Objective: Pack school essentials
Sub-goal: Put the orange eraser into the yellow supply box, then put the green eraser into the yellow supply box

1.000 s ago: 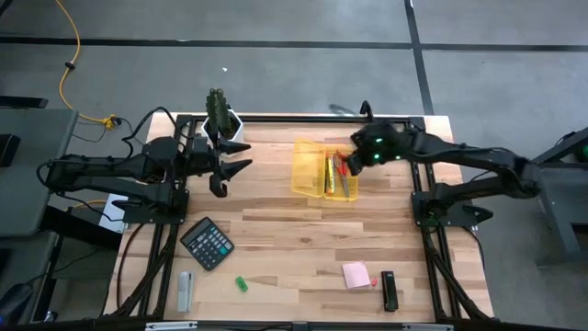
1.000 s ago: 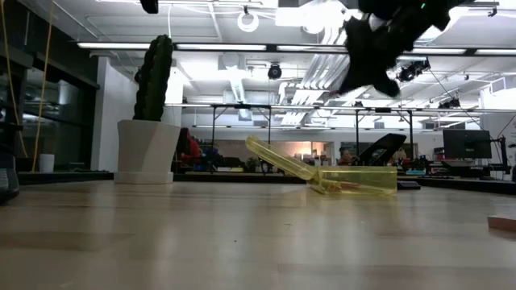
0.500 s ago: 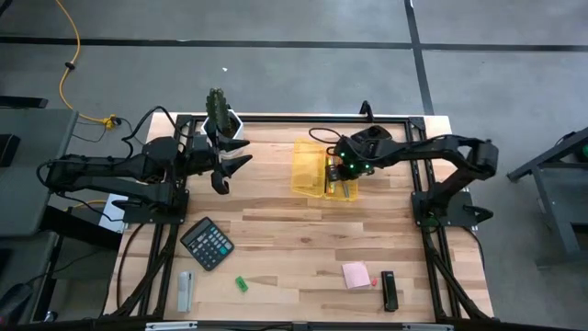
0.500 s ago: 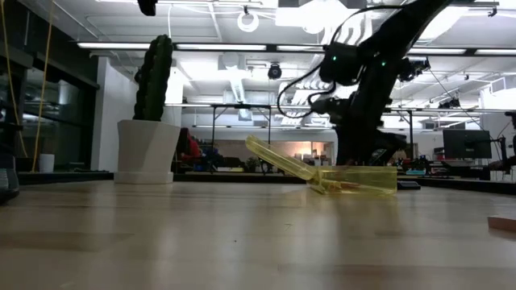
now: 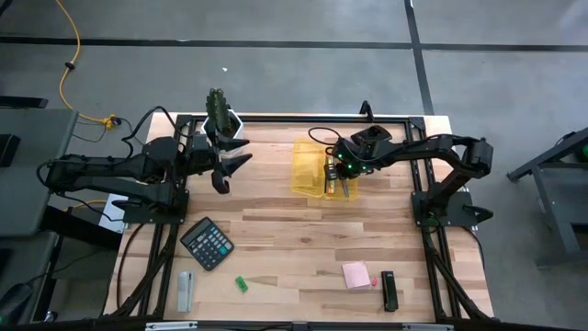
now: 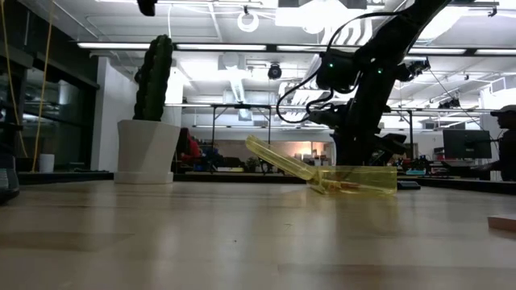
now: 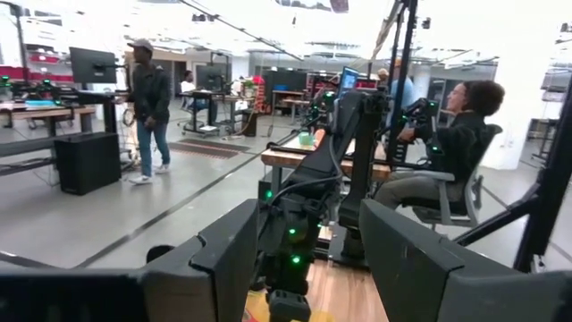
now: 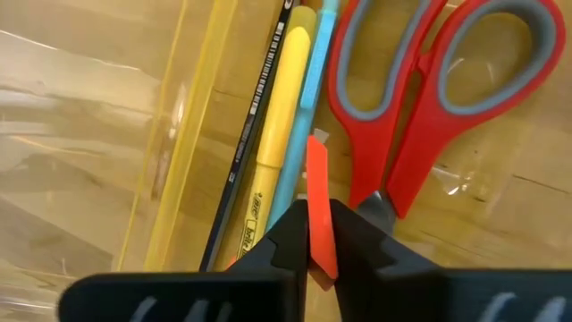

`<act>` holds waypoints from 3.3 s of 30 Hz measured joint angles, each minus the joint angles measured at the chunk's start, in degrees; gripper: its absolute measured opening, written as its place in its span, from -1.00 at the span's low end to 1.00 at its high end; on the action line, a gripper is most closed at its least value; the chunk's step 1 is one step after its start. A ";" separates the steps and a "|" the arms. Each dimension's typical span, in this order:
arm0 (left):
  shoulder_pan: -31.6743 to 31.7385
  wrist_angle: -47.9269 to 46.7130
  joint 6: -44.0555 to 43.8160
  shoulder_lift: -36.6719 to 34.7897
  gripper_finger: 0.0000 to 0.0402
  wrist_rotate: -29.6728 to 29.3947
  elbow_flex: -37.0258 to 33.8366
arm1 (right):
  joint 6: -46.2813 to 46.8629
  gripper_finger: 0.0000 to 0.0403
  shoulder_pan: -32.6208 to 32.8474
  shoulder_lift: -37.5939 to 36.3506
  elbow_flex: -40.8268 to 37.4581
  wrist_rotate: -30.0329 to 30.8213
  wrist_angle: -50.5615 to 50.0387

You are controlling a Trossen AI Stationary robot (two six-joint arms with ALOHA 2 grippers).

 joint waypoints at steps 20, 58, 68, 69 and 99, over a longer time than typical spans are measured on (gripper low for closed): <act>0.00 0.00 0.00 0.00 -0.08 -2.43 0.02 | -11.37 0.00 -0.35 -6.83 2.27 -3.28 -4.05; -0.16 0.03 2.60 0.67 -0.08 -1.66 0.10 | -56.54 0.02 1.97 -38.82 2.62 -9.16 22.71; -7.73 -31.57 5.09 12.66 -0.08 10.79 10.10 | -56.50 0.02 1.97 -38.82 2.62 -9.18 22.71; -9.23 -34.37 5.06 14.43 -0.08 12.84 11.00 | -56.46 0.02 1.95 -38.82 2.62 -9.18 22.69; -40.32 -29.18 12.95 57.26 -0.08 21.34 12.41 | -57.07 0.02 1.92 -38.82 2.56 -3.85 19.04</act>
